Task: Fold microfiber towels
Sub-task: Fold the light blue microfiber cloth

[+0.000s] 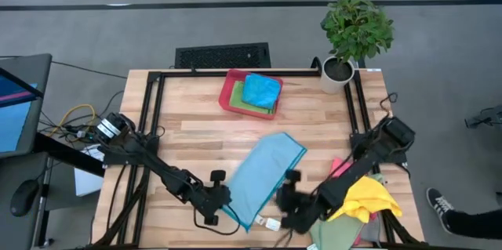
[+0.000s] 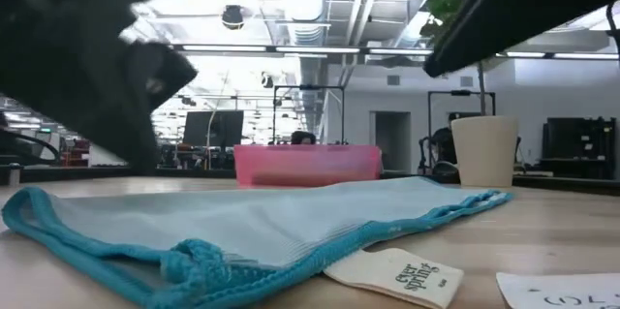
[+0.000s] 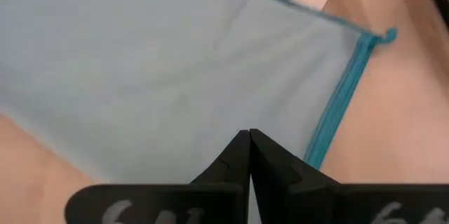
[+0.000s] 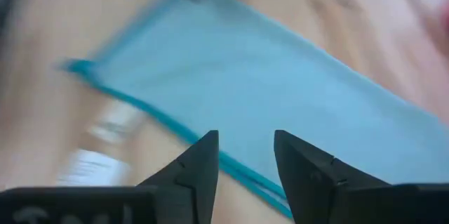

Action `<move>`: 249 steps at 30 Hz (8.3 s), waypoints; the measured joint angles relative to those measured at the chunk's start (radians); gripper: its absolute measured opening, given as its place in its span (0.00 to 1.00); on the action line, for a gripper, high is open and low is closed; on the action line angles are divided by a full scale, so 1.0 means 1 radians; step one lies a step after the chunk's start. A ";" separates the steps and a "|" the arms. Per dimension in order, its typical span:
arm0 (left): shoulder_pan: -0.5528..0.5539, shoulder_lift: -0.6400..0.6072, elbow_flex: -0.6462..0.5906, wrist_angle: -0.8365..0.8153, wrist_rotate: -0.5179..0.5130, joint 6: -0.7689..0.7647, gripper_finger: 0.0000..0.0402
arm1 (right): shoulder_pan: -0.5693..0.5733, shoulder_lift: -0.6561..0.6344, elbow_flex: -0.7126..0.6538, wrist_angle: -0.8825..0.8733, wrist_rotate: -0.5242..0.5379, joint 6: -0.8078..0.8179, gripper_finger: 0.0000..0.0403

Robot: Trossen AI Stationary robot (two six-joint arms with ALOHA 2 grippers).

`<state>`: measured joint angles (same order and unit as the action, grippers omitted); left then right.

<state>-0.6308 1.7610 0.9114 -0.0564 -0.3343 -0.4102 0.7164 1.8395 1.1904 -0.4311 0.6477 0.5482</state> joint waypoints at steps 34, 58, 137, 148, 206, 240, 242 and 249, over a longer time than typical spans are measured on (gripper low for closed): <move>0.233 0.009 -0.105 0.114 0.016 0.339 0.00 | -0.141 -0.423 -0.704 0.262 -0.029 0.289 0.34; 0.047 -0.148 -0.101 -0.061 0.146 0.234 0.07 | -0.118 0.142 -0.124 0.670 -0.379 -0.383 0.34; 0.070 -0.137 -0.077 0.143 -0.016 0.381 0.38 | 0.043 0.306 0.324 0.102 -0.037 0.041 0.03; 0.090 -0.137 -0.077 0.145 -0.016 0.415 0.38 | 0.034 0.289 0.324 -0.285 0.085 0.375 0.03; 0.083 0.035 -0.149 0.597 0.020 0.466 0.38 | 0.039 0.120 0.169 -0.569 0.223 0.752 0.34; 0.143 0.159 -0.119 0.469 -0.103 0.261 0.19 | -0.283 -0.215 -0.458 0.579 -0.194 0.100 0.37; 0.144 0.159 -0.120 0.462 -0.118 0.247 0.16 | -0.305 -0.152 -0.443 0.616 -0.252 0.025 0.37; 0.150 0.155 -0.117 0.408 -0.120 0.166 0.09 | -0.423 -0.038 -0.366 0.662 -0.313 -0.188 0.37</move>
<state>-0.4812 1.9163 0.7945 0.3519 -0.4539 -0.2438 0.2939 1.8018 0.8246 0.2307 0.3343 0.3604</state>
